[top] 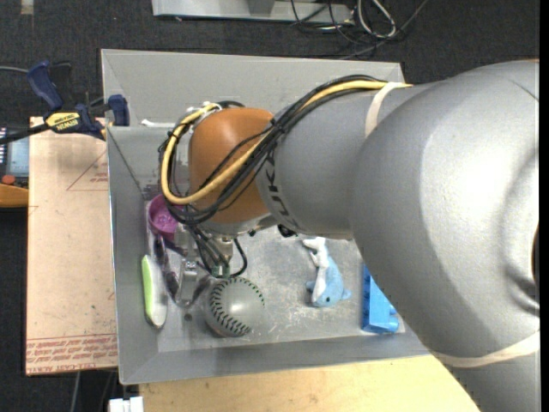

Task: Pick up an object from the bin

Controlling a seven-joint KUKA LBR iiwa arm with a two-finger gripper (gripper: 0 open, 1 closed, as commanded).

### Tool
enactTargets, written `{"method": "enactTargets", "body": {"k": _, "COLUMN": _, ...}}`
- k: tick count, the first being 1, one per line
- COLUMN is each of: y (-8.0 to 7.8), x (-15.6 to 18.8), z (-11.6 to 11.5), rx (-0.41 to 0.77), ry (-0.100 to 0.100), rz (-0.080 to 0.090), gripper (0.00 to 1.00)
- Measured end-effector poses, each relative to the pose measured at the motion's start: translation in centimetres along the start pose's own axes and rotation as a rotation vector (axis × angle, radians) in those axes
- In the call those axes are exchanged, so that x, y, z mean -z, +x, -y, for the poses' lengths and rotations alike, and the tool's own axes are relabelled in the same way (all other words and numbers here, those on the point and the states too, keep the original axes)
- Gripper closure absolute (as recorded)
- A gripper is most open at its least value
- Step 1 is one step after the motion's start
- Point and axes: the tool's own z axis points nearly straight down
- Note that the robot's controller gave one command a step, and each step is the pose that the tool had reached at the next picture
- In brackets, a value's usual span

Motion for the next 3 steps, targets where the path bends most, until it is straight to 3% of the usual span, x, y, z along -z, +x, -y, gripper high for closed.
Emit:
{"method": "enactTargets", "body": {"k": 1, "y": -1.1, "x": -3.4, "z": 2.9, "rx": -0.041, "ry": 0.004, "rz": -0.008, "gripper": 1.0}}
{"method": "enactTargets", "body": {"k": 2, "y": -1.1, "x": -3.4, "z": 2.9, "rx": -0.041, "ry": 0.004, "rz": -0.008, "gripper": 1.0}}
{"method": "enactTargets", "body": {"k": 3, "y": -2.2, "x": -2.3, "z": 2.7, "rx": -0.049, "ry": 0.002, "rz": -0.005, "gripper": 1.0}}
